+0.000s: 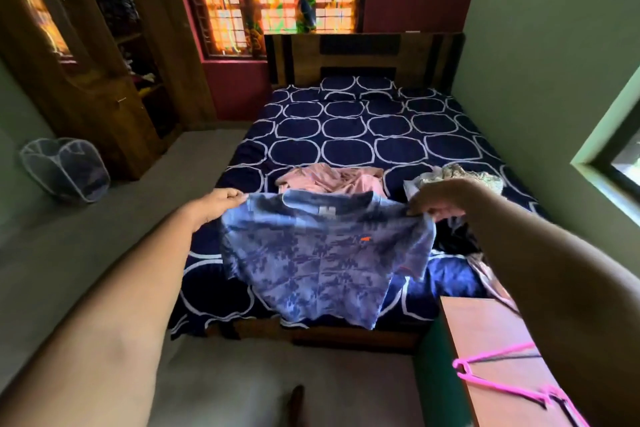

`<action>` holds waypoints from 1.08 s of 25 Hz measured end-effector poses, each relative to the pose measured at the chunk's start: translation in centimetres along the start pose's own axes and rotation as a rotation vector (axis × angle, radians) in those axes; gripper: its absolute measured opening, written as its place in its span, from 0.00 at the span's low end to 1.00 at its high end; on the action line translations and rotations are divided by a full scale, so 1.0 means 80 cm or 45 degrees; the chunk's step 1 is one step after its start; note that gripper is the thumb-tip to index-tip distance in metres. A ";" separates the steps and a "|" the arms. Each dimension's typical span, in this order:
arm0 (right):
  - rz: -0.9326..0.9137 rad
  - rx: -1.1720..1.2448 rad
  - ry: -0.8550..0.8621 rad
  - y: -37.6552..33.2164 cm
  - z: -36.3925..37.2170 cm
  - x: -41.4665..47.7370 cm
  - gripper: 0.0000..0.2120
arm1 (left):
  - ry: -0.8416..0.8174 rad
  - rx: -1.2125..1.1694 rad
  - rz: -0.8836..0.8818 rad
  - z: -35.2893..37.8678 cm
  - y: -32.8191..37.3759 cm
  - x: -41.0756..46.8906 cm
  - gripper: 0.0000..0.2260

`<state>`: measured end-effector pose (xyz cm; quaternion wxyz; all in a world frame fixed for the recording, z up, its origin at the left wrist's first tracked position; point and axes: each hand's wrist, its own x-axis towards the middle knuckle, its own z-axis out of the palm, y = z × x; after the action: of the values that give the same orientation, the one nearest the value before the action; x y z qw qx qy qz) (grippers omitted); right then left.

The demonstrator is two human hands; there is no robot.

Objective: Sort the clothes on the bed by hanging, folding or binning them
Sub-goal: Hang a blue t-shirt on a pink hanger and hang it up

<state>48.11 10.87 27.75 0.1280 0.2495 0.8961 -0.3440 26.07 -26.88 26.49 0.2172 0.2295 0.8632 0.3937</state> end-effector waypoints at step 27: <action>0.738 0.690 0.356 0.021 -0.027 0.430 0.15 | 0.306 0.455 0.071 0.063 -0.067 0.496 0.09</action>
<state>19.90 25.73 14.62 0.0265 0.5602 0.6748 -0.4798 -4.09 -4.56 11.57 0.0576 0.2395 0.9323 0.2649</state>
